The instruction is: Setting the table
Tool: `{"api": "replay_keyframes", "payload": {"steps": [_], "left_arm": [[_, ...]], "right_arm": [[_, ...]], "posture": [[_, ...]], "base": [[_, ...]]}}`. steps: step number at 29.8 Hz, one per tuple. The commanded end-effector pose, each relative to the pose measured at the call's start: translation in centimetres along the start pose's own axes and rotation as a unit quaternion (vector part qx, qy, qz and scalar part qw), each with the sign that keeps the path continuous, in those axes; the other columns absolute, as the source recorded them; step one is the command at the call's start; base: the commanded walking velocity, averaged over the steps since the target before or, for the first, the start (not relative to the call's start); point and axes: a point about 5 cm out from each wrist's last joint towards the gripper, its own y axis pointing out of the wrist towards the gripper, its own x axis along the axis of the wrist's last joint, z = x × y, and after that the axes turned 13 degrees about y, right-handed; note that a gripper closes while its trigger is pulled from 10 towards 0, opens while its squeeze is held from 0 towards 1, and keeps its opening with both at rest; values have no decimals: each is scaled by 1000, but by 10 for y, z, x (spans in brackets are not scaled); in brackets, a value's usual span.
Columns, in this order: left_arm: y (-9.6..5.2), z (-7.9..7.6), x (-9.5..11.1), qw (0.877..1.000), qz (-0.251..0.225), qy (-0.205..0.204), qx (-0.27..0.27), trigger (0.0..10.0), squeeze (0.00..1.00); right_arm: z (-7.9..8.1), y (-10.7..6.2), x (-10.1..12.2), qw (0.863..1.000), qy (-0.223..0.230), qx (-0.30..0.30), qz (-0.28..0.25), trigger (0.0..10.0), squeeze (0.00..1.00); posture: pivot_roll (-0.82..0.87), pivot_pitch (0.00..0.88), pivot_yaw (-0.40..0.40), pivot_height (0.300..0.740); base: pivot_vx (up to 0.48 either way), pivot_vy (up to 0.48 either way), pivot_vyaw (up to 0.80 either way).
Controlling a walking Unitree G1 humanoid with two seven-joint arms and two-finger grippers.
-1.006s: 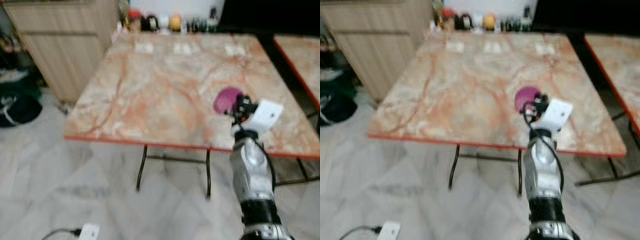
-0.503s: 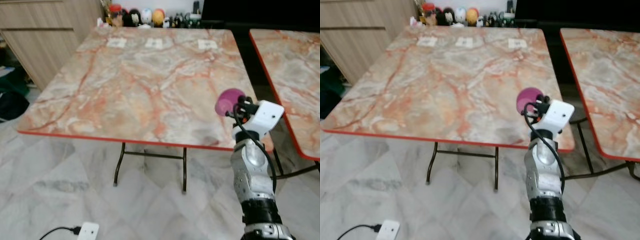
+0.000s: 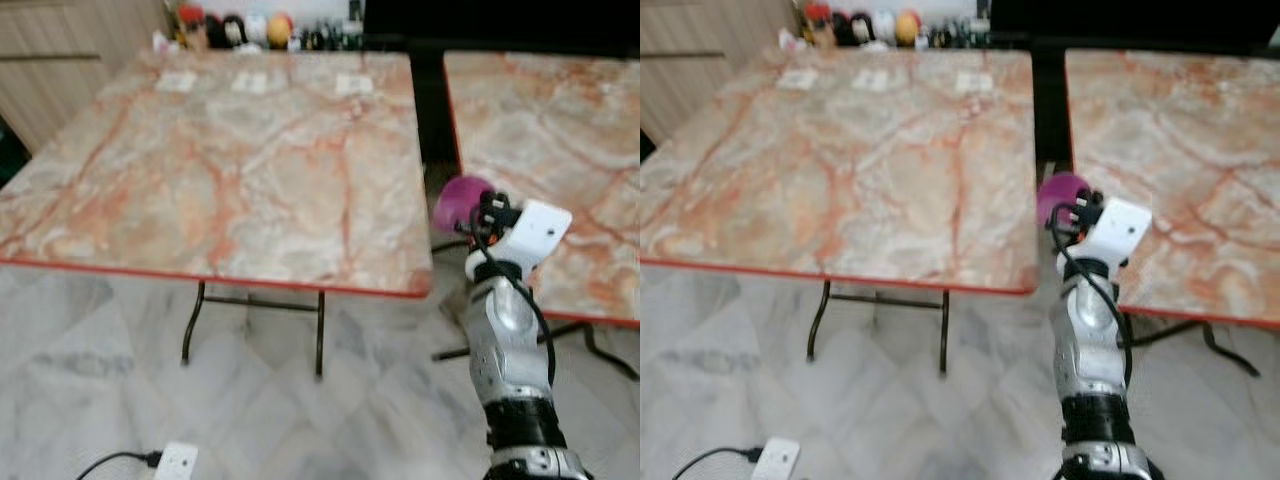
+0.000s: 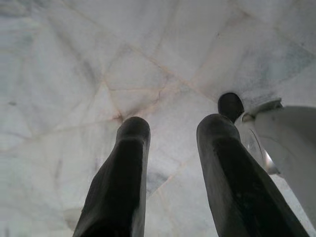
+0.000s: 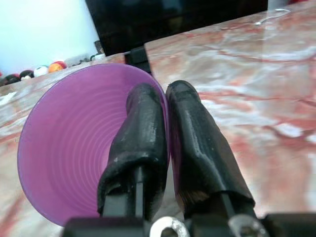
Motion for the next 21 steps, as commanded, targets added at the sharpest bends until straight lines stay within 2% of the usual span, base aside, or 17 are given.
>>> {"api": "replay_keyframes", "payload": {"steps": [1, 14, 21], "left_arm": [[-1, -9, -6, 1000, 13, -1, -13, 10000, 0], [-1, -12, -4, 1000, 7, -8, -13, 10000, 0], [-1, -15, -2, 1000, 7, -14, -12, 10000, 0]], "right_arm": [[-4, 1, 4, 1000, -3, -7, -7, 10000, 0], [-6, 3, 7, 1000, -9, -8, -9, 10000, 0], [-9, 4, 9, 1000, -12, -10, -11, 10000, 0]], "posture": [[-90, 109, 56, 740], [-96, 106, 44, 740], [-104, 103, 33, 740]], "base": [[0, -472, 0], [0, -460, 0], [0, 0, 0]]}}
